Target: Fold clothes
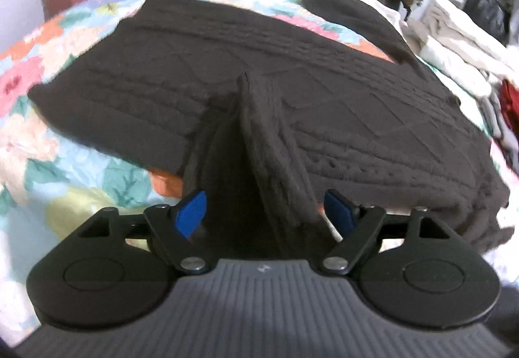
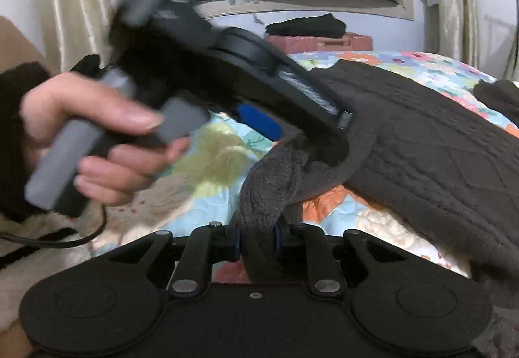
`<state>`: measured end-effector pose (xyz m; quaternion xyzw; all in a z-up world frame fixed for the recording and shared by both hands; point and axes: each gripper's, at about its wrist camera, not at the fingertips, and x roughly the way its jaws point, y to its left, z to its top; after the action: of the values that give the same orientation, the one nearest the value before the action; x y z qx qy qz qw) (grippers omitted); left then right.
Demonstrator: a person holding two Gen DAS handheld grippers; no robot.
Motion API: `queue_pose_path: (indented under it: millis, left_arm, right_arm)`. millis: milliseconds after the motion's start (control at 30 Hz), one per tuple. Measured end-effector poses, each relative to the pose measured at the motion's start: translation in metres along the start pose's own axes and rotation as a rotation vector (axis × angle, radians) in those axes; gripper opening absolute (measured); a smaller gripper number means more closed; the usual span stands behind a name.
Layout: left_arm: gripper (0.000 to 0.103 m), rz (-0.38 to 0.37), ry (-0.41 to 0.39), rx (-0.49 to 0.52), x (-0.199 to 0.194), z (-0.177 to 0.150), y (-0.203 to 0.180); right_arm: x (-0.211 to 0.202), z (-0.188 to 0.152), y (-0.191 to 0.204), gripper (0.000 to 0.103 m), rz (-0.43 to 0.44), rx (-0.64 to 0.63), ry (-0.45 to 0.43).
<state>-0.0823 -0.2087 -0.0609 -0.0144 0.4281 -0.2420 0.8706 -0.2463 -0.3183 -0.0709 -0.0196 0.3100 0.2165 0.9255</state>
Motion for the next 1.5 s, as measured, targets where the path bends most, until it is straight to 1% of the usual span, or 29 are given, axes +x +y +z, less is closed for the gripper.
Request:
queue_pose_path:
  millis: [67,100,133,167,233,300,367,433,467,500,533,567,600,667,700,733,767,833,867,933,967,1000,1100,1133,1200,1267,1300,1400,1500]
  left_arm:
    - [0.082,-0.070,-0.008,-0.004,0.009,0.000,0.002]
    - [0.074,-0.085,-0.006,0.016,0.015,-0.002,0.001]
    - [0.030,-0.061,0.006,0.037,0.020,-0.004,-0.001]
    - [0.011,-0.036,0.022,0.063,0.024,-0.007,-0.004]
    - [0.008,-0.035,-0.003,0.084,0.018,-0.011,-0.008]
    - [0.008,-0.038,-0.075,0.081,0.001,-0.008,-0.010]
    - [0.008,-0.064,-0.182,0.048,-0.026,-0.001,-0.007]
    - [0.008,-0.094,-0.304,-0.003,-0.058,0.004,0.000]
    - [0.008,-0.101,-0.371,-0.040,-0.075,0.006,0.007]
    - [0.008,-0.074,-0.450,-0.070,-0.095,0.005,0.013]
    - [0.008,-0.012,-0.524,-0.077,-0.111,0.002,0.016]
    - [0.008,0.043,-0.582,-0.071,-0.123,-0.003,0.017]
    - [0.008,0.071,-0.634,-0.083,-0.134,-0.011,0.021]
    - [0.009,0.072,-0.671,-0.166,-0.144,-0.027,0.033]
    - [0.009,0.085,-0.638,-0.220,-0.142,-0.033,0.041]
    - [0.009,0.108,-0.574,-0.275,-0.136,-0.036,0.051]
    - [0.009,0.132,-0.487,-0.324,-0.126,-0.039,0.061]
    - [0.009,0.189,-0.260,-0.429,-0.092,-0.044,0.086]
    - [0.009,0.203,-0.168,-0.488,-0.076,-0.048,0.100]
    - [0.010,0.200,-0.034,-0.603,-0.054,-0.059,0.121]
    - [0.010,0.201,0.010,-0.635,-0.049,-0.063,0.125]
    - [0.011,0.201,0.028,-0.653,-0.047,-0.065,0.128]
    - [0.015,0.206,0.021,-0.657,-0.050,-0.066,0.127]
    - [0.019,0.215,0.023,-0.656,-0.051,-0.065,0.127]
    - [0.019,0.219,0.025,-0.665,-0.055,-0.065,0.132]
    - [0.021,0.198,0.035,-0.690,-0.056,-0.067,0.134]
    - [0.022,0.185,0.037,-0.707,-0.055,-0.068,0.137]
    - [0.025,0.161,0.033,-0.743,-0.053,-0.070,0.144]
    - [0.020,0.159,0.031,-0.684,-0.048,-0.067,0.137]
  right_arm:
    - [0.004,-0.002,0.004,0.022,0.020,-0.031,0.033]
    - [0.005,-0.005,0.007,0.022,0.030,-0.039,0.050]
    - [0.006,-0.007,0.010,0.024,0.040,-0.047,0.068]
    - [0.006,-0.010,0.008,0.025,0.044,-0.019,0.077]
    - [0.006,-0.014,0.003,0.028,0.051,0.049,0.092]
    - [0.000,-0.015,-0.008,0.028,0.075,0.109,0.095]
    - [-0.012,-0.013,-0.022,0.032,0.101,0.178,0.086]
    - [-0.031,-0.008,-0.042,0.041,0.116,0.272,0.052]
    - [-0.042,-0.008,-0.050,0.042,0.121,0.312,0.028]
    - [-0.055,-0.008,-0.059,0.046,0.120,0.350,-0.003]
    - [-0.069,-0.008,-0.068,0.048,0.117,0.389,-0.036]
    - [-0.081,-0.009,-0.077,0.049,0.121,0.428,-0.069]
    - [-0.089,-0.011,-0.085,0.050,0.131,0.463,-0.090]
    - [-0.098,-0.019,-0.099,0.051,0.156,0.531,-0.079]
    - [-0.101,-0.025,-0.104,0.051,0.151,0.554,-0.068]
    - [-0.104,-0.031,-0.106,0.051,0.137,0.567,-0.063]
    - [-0.107,-0.036,-0.107,0.051,0.121,0.580,-0.059]
    - [-0.111,-0.048,-0.115,0.051,0.094,0.632,-0.054]
    - [-0.112,-0.052,-0.120,0.051,0.083,0.660,-0.053]
    - [-0.116,-0.060,-0.128,0.052,0.053,0.708,-0.056]
    - [-0.118,-0.063,-0.131,0.053,0.033,0.728,-0.062]
    - [-0.120,-0.065,-0.134,0.055,0.012,0.754,-0.073]
    - [-0.122,-0.070,-0.148,0.061,-0.037,0.850,-0.099]
    - [-0.122,-0.073,-0.152,0.062,-0.066,0.875,-0.081]
    - [-0.123,-0.079,-0.161,0.062,-0.133,0.919,-0.035]
    - [-0.132,-0.086,-0.167,0.062,-0.226,0.931,-0.022]
    - [-0.136,-0.093,-0.171,0.062,-0.246,0.961,-0.029]
    - [-0.143,-0.115,-0.181,0.063,-0.273,1.059,-0.051]
    - [-0.131,-0.129,-0.186,0.066,-0.244,1.129,-0.075]
